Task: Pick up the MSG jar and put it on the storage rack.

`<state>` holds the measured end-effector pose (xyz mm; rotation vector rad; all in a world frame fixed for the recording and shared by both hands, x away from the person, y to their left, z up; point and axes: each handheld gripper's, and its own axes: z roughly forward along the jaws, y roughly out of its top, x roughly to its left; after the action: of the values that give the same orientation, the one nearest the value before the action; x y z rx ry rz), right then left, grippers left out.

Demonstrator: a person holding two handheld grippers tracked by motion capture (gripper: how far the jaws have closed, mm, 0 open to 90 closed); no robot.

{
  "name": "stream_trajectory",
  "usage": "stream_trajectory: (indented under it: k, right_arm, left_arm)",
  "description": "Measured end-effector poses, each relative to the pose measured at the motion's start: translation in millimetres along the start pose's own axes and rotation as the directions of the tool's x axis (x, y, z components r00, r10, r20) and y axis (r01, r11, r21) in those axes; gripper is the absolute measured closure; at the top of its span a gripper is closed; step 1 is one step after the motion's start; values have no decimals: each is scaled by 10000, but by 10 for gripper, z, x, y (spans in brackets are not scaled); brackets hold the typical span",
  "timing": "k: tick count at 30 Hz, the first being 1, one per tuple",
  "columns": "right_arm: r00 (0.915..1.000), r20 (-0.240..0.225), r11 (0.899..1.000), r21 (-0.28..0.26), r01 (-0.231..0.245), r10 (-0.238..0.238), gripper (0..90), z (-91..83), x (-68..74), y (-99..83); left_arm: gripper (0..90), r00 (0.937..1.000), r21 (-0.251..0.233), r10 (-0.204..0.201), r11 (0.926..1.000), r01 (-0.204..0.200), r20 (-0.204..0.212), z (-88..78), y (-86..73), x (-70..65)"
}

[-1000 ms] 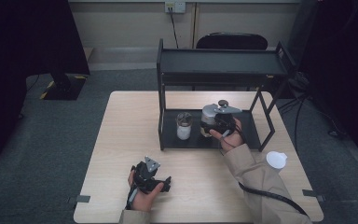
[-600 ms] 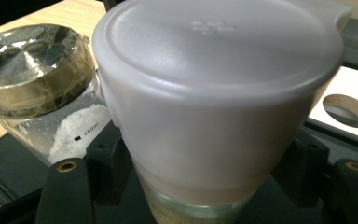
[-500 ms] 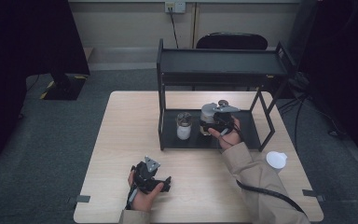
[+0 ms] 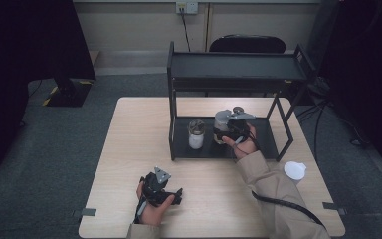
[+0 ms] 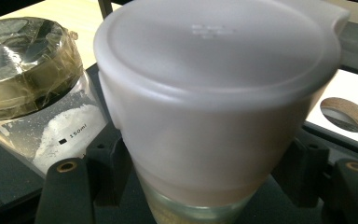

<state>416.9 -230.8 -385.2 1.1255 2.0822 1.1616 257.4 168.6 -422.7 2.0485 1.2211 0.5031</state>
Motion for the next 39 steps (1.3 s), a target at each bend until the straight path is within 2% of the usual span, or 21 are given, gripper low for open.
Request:
stream_trajectory:
  k: [17,23,29,34,37,39]
  right_arm:
    - [9999,46,9998,170,111,-112,299,-23,6,10]
    - [9997,100,9989,412,230,-235,289,-20,25,48]
    - [9999,-36,9982,583,119,-117,186,-27,20,66]
    - [9991,-220,9957,859,-334,354,83,-29,4,91]
    - [9994,-183,9951,950,-263,281,59,-38,17,90]
    - [9986,-153,9939,993,-480,497,52,-47,15,83]
  left_arm:
    - [0,10000,1,2,10000,-2,-1,0,0,0]
    - [0,10000,2,3,10000,-3,-1,0,0,0]
    - [0,10000,1,1,10000,-1,-1,0,0,0]
    - [0,10000,3,4,10000,-4,0,0,0,0]
    - [0,10000,0,2,10000,-2,0,0,0,0]
    - [0,10000,0,1,10000,-1,0,0,0,0]
